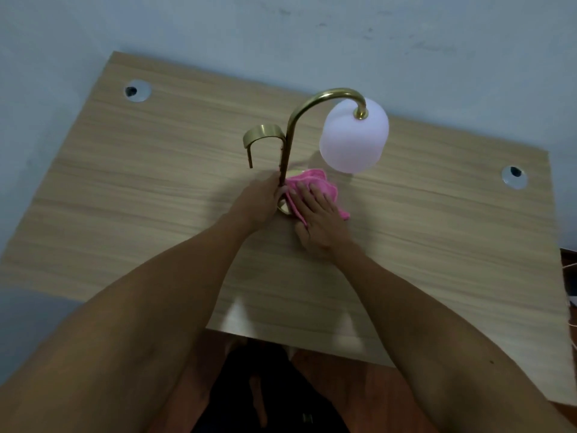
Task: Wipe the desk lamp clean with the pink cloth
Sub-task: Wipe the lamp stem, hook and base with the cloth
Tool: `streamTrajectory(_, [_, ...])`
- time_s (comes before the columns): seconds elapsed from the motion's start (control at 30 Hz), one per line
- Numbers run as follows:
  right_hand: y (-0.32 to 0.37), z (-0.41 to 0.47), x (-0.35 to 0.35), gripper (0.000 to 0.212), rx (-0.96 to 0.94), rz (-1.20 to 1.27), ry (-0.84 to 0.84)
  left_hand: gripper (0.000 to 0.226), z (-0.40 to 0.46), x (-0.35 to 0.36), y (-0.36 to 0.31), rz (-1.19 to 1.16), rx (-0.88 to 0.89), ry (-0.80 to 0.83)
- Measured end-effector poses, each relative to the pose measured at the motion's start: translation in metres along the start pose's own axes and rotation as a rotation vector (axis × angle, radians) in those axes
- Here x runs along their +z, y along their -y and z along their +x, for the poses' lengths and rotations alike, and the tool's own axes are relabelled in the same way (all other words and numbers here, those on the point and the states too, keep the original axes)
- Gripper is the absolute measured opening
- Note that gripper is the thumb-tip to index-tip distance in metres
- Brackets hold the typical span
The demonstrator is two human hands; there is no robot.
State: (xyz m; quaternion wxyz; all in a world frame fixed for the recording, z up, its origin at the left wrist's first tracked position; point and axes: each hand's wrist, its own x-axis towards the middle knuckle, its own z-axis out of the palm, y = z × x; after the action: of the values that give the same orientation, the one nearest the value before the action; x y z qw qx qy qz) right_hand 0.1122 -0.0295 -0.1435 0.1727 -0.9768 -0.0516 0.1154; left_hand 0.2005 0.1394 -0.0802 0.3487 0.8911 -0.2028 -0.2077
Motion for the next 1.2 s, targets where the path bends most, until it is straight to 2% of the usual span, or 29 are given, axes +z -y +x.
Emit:
streamTrajectory(0.2, [0.022,0.022,0.001,0.076,0.133,-0.001,-0.017,0.032,-0.001,-0.001,-0.003,-0.026,0.012,-0.001])
streamTrajectory(0.37, [0.001,0.004,-0.002,0.073,-0.033,-0.045,0.012,0.023,0.0,-0.001,-0.003,-0.041,-0.013,-0.003])
streamTrajectory(0.57, [0.022,0.033,-0.003,0.068,0.158,0.047,-0.047,0.034,0.0,-0.001,-0.004,-0.051,0.012,0.009])
streamTrajectory(0.73, [0.011,0.006,-0.004,0.062,-0.017,0.008,-0.028,0.024,0.0,0.002,-0.003,-0.026,-0.011,-0.007])
streamTrajectory(0.87, [0.01,0.016,-0.01,0.064,0.08,0.065,-0.062,0.016,0.001,0.001,-0.003,-0.063,-0.028,0.006])
streamTrajectory(0.93, [0.02,0.036,-0.012,0.07,0.14,0.078,-0.069,0.026,0.002,0.0,-0.003,-0.053,-0.006,0.012])
streamTrajectory(1.0, [0.028,0.036,-0.014,0.071,0.105,0.079,-0.045,0.034,0.001,0.0,-0.004,-0.017,0.013,0.011])
streamTrajectory(1.1, [0.015,0.006,-0.011,0.068,-0.008,0.094,-0.039,0.027,0.001,0.001,-0.005,-0.005,-0.013,-0.006])
streamTrajectory(1.2, [0.005,-0.006,-0.018,0.066,0.065,0.156,-0.087,0.023,0.003,0.003,-0.003,-0.002,-0.049,-0.002])
